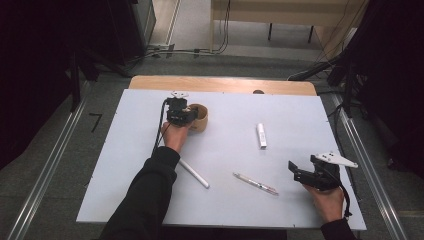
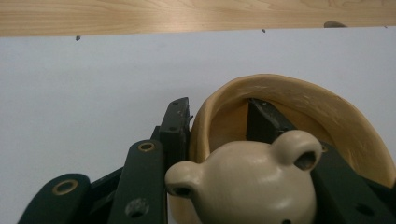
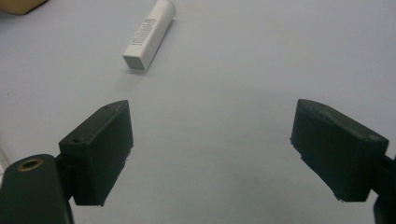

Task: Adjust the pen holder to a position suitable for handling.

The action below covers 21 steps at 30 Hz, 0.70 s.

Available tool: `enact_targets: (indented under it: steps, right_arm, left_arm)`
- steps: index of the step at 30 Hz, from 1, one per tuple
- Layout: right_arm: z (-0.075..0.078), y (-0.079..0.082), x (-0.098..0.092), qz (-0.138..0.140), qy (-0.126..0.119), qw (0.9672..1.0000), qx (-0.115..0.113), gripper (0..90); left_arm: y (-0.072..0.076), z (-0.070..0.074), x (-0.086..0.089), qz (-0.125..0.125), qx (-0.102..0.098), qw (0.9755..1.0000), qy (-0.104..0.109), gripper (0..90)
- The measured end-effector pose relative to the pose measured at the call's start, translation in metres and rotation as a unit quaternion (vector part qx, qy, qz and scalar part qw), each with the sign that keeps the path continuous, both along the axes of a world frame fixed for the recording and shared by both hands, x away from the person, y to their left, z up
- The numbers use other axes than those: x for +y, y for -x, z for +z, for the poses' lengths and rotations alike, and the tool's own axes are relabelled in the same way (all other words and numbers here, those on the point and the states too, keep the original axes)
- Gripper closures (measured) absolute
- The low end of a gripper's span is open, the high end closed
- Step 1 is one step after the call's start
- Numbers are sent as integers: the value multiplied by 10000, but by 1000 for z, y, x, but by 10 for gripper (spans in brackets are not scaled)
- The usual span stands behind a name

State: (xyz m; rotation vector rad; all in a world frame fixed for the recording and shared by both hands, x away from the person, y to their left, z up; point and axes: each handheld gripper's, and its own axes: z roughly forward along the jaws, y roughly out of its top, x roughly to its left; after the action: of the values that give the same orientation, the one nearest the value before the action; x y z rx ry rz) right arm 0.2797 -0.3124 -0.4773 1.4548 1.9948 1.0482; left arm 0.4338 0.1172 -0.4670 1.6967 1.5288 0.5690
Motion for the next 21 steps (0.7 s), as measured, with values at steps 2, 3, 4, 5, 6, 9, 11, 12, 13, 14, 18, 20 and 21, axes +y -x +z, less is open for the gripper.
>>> enact_targets:
  steps: [2,3,4,5,6,9,11,12,13,14,18,20,21]
  right_arm:
    - [0,0,0,17,-3,10000,-11,117]
    - [0,0,0,17,-3,10000,-11,117]
    - [0,0,0,16,1,10000,-13,117]
    - [0,0,0,15,2,10000,-17,117]
    - [0,0,0,22,0,10000,-18,118]
    - [0,0,0,23,1,10000,-17,118]
    - [0,0,0,17,-4,10000,-11,118]
    - [0,0,0,15,-9,10000,-8,119]
    - [0,0,0,21,-12,10000,-13,118]
    - [0,0,0,18,-12,10000,-16,119]
    - [1,0,0,17,-6,10000,-18,120]
    - [1,0,0,17,-9,10000,-18,120]
    - [1,0,0,18,-10,10000,-18,120]
  left_arm:
    - [0,0,0,1,-6,10000,0,606]
    - [0,0,0,1,-6,10000,0,606]
    - [0,0,0,-1,-9,10000,6,606]
    - [0,0,0,-4,-4,10000,20,606]
    - [0,0,1,-5,6,10000,36,606]
    - [0,0,1,21,7,10000,64,607]
    - [0,0,2,19,18,10000,69,607]
    - [0,0,2,31,23,10000,86,607]
    - [0,0,2,34,27,9999,94,607]
    - [0,0,3,52,45,9999,117,607]
    - [1,0,4,58,55,9999,125,607]
    - [2,0,5,39,80,9998,163,607]
    - [3,0,5,42,81,9998,199,607]
